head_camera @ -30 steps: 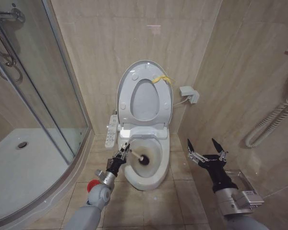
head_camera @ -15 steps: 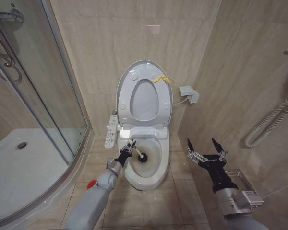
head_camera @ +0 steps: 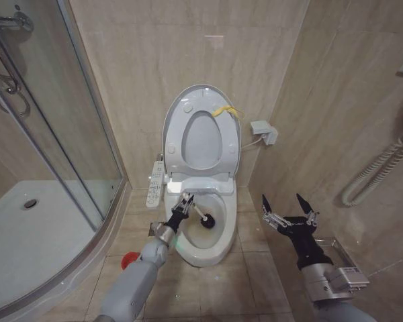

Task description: Open the toilet lid, clean the toilet bowl with a toilet brush, close the toilet lid, and flush.

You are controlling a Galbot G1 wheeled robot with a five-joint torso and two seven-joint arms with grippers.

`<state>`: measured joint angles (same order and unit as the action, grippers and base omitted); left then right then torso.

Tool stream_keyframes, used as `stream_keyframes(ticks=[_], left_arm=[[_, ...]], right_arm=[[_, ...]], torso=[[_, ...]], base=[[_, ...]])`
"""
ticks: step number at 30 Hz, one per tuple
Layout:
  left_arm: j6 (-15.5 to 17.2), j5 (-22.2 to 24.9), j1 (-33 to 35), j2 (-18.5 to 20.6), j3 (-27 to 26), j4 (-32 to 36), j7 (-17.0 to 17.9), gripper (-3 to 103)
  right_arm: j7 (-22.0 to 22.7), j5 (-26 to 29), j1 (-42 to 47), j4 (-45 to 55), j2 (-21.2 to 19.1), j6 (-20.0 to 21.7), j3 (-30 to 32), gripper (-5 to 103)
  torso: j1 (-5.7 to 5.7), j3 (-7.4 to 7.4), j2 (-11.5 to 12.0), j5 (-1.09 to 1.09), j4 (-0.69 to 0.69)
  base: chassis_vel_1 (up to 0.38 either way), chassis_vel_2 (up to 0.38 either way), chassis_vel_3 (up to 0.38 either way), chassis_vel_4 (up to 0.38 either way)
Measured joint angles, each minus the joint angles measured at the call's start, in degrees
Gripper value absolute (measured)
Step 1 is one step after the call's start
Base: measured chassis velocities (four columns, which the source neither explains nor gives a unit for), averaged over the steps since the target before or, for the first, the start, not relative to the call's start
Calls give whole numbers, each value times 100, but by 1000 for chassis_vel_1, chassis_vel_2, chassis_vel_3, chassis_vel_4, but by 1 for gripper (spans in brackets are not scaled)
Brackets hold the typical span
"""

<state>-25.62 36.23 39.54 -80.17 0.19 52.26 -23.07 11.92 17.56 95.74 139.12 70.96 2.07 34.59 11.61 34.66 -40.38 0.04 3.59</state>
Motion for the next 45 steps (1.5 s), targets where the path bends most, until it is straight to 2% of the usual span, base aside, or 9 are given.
stream_keyframes(ticks=[5,10,14,17,19,25,34,39,45], left_arm=[[-22,-472,52,-4,-55,-102,20,20],[-23,-173,-200,-24,-76,290,91,20],[-22,157,-291,-58,-15,235,46,20],[47,1190,-257,-264,9,163,-45,20],[81,1378,-230,-341,2,88,-53,20],[5,804,-176,-355,-27,-119,-109,20],[-180,1318,-328,-418,2,256,-214,20],[-220,763,-257,-415,-18,-27,-249,20],[-208,-613,-117,-52,-169,70,-105,20]], right_arm=[[-1,0,-1,0,-1,0,0,100],[0,0,0,0,0,0,0,100],[0,0,0,0,0,0,0,100],[0,0,0,0,0,0,0,100],[0,0,0,0,0,0,0,100],[0,0,0,0,0,0,0,100],[0,0,0,0,0,0,0,100],[0,0,0,0,0,0,0,100],[0,0,0,0,0,0,0,100]], torso=[[2,3,1,-6,2],[2,3,2,-5,15],[2,4,3,-4,10],[2,2,2,-4,6],[2,2,2,-4,7],[1,2,2,-3,5],[2,2,2,-4,12],[2,2,2,-5,8],[1,2,2,-5,6]], base=[[0,0,0,0],[0,0,0,0],[0,0,0,0],[0,0,0,0],[0,0,0,0],[0,0,0,0],[0,0,0,0],[0,0,0,0],[0,0,0,0]])
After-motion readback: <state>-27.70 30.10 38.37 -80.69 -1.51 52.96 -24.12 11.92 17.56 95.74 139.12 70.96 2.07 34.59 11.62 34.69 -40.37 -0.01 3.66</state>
